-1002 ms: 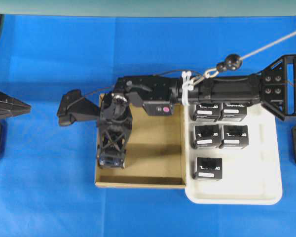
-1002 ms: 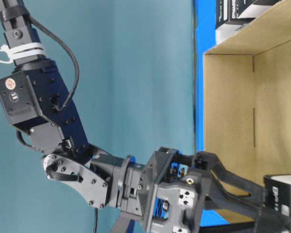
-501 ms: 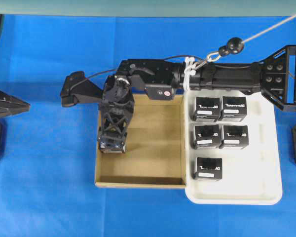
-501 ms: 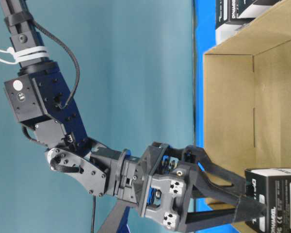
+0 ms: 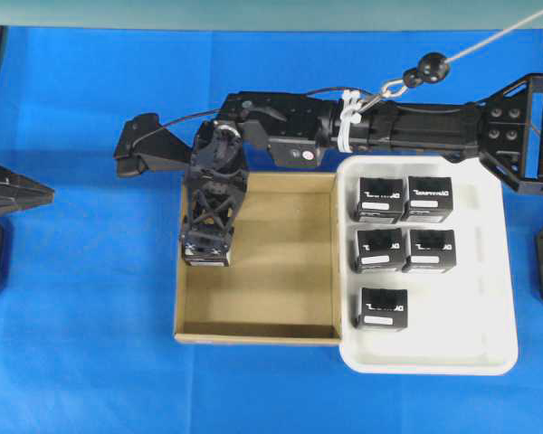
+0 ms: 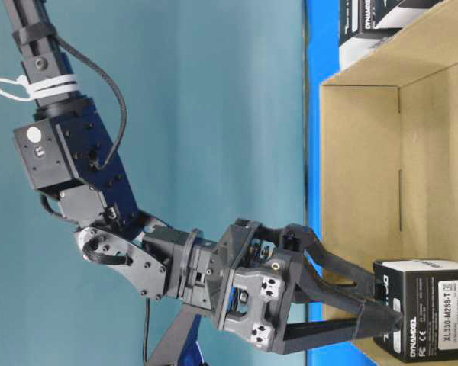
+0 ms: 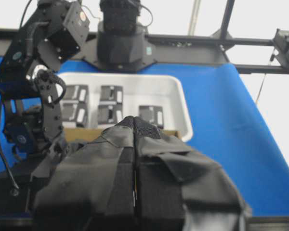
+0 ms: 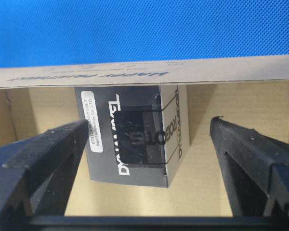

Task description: Pick the box from inside the cardboard box.

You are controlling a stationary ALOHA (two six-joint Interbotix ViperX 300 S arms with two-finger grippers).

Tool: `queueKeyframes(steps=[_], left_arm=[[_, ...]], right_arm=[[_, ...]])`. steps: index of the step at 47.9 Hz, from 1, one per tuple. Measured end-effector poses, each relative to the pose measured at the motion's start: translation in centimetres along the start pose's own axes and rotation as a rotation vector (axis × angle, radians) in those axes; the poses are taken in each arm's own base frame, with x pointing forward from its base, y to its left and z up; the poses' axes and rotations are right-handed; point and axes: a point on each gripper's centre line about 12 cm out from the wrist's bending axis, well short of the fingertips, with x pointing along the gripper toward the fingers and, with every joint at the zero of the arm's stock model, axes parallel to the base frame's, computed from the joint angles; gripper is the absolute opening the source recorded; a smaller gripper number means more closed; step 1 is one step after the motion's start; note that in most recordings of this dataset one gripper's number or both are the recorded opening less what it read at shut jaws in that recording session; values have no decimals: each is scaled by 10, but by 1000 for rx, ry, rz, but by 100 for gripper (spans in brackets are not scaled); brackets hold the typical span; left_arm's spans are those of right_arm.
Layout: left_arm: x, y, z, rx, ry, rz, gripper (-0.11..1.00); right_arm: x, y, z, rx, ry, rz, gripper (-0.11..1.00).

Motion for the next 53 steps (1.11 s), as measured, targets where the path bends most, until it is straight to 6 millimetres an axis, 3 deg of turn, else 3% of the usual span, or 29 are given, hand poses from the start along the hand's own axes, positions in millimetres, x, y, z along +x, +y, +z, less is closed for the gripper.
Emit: queueKeyframes(steps=[9,27,40,53], left_arm=[[0,0,0,0,2,-2,-7],[0,0,-1,2,3,-1,-7],[0,-1,0,-3,0,-6,-7],[0,-3,-1,-2,10,-17,-7]], right_arm=[[-7,3,3,-9,-13,-6,99],[-56,33,15,-67,-39,13,99],[-117,59,27,-147,-70,5,99],[-180,67,31,-185,-93,-104,99]])
